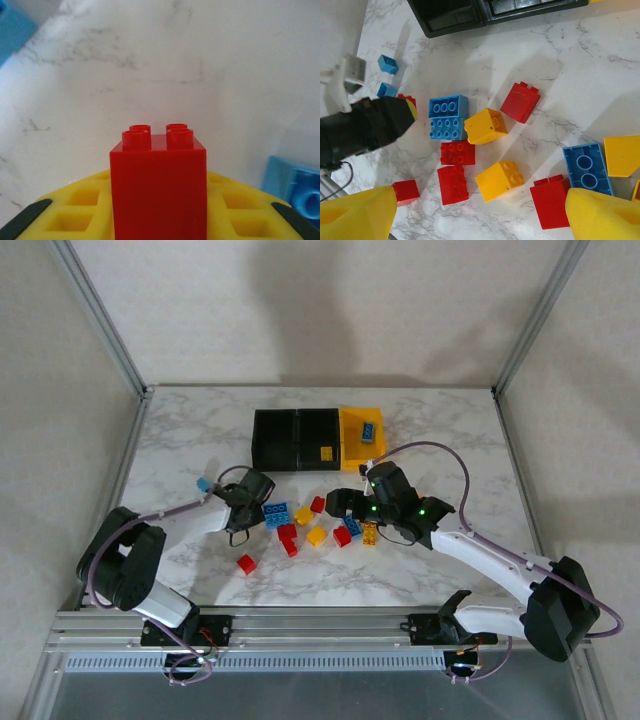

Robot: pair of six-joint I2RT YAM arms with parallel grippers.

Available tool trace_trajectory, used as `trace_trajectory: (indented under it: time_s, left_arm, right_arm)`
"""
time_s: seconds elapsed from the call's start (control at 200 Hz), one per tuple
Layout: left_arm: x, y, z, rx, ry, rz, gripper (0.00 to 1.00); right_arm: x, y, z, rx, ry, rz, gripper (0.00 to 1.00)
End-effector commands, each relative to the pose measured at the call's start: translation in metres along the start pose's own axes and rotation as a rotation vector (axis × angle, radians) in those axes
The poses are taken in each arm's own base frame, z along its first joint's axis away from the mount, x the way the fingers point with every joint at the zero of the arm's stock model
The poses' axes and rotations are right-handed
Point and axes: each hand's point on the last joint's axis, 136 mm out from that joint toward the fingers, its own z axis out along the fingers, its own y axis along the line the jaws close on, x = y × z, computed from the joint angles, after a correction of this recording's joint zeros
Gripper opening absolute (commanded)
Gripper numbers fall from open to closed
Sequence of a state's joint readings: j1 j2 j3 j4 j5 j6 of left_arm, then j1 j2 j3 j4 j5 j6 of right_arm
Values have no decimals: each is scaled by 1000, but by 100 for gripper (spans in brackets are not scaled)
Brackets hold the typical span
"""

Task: Sort the legos into containers by color
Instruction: Pick up the lego from the middle-left of the table.

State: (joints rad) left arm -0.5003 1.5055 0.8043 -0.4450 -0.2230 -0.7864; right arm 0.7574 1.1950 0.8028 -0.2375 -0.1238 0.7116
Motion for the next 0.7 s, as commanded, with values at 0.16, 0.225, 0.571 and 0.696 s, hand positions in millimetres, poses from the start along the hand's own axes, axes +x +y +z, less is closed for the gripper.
trace_trajectory:
  time_s: [0.16,0.225,0.571,0.696]
  left_arm:
    - [-66,-51,-47,129,-115,6,27]
    - [-80,-68,-52,155,-128,16,27]
    - [-131,-131,-36,176,-140,82,27]
    - [-140,-138,-18,169,-123,83,27]
  right_arm:
    - [-15,9,-16,1,-63,-42,88]
    - [-16,10,-17,3,-68,-40,88]
    - [-13,4,-22,10,-82,-7,88]
    - [-12,2,-25,17,-88,2,88]
